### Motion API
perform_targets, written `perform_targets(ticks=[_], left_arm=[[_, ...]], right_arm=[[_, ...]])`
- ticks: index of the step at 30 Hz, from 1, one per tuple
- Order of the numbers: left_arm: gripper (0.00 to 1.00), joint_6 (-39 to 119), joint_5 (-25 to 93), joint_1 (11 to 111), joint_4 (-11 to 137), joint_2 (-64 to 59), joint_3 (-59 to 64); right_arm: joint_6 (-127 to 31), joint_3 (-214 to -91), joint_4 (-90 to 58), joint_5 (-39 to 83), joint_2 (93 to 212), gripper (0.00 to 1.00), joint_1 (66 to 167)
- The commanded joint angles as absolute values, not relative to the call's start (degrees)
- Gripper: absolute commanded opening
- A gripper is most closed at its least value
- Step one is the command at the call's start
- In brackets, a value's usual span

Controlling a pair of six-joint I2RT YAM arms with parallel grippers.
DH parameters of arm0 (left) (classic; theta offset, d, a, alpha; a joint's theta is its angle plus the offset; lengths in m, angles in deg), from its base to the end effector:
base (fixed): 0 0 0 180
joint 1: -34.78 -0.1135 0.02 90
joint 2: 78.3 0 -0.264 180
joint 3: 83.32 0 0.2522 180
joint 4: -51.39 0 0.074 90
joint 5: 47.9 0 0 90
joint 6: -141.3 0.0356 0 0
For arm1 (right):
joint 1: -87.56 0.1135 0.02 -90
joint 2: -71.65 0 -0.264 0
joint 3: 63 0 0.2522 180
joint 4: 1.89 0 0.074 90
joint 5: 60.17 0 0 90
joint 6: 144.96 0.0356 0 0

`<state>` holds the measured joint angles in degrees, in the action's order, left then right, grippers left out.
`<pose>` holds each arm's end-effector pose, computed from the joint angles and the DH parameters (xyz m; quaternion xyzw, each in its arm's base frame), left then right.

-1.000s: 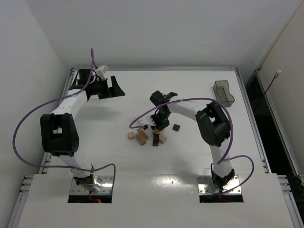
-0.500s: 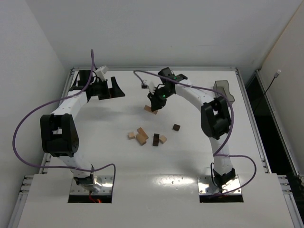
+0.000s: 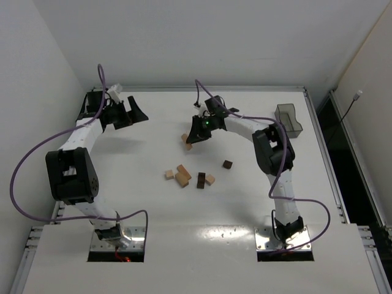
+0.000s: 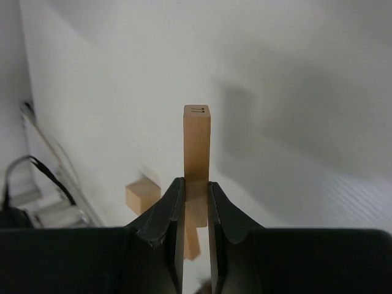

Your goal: Build the wood block tower

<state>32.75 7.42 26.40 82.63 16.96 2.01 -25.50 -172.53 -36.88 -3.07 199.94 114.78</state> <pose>0.3694 0.0339 0.2649 -0.0826 0.8740 -0.3053 0.3690 0.4214 0.2385 0.1558 -0.0703 0.9130 0.3785 0.1348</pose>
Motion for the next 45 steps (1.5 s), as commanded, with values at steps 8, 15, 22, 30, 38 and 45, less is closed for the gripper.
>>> perform_targets(ticks=[8,15,22,30,38,45], left_arm=[[1.0,32.3,4.7,24.9,81.2,18.6,4.2],[1.0,32.8,3.7,24.9,81.2,19.8,4.7],[1.0,31.7,3.1,23.8,80.7,19.8,4.7],[1.0,30.6,2.5,23.8,79.5,18.7,3.5],[1.0,30.1,4.5,23.8,79.0,14.6,-1.0],[1.0,31.3,11.2,25.0,79.5,10.2,-2.1]], right_arm=[[3.0,-164.0,-8.5,7.0,200.9,0.0,110.9],[3.0,-163.0,-5.3,6.5,203.3,0.0,110.3],[3.5,-159.6,-5.9,5.2,204.4,0.01,110.3],[-3.8,-156.4,-13.0,8.2,197.8,0.4,107.8],[-32.7,-159.4,-27.5,12.6,180.5,0.39,107.1],[-54.3,-161.0,-39.9,24.4,174.1,0.29,123.0]])
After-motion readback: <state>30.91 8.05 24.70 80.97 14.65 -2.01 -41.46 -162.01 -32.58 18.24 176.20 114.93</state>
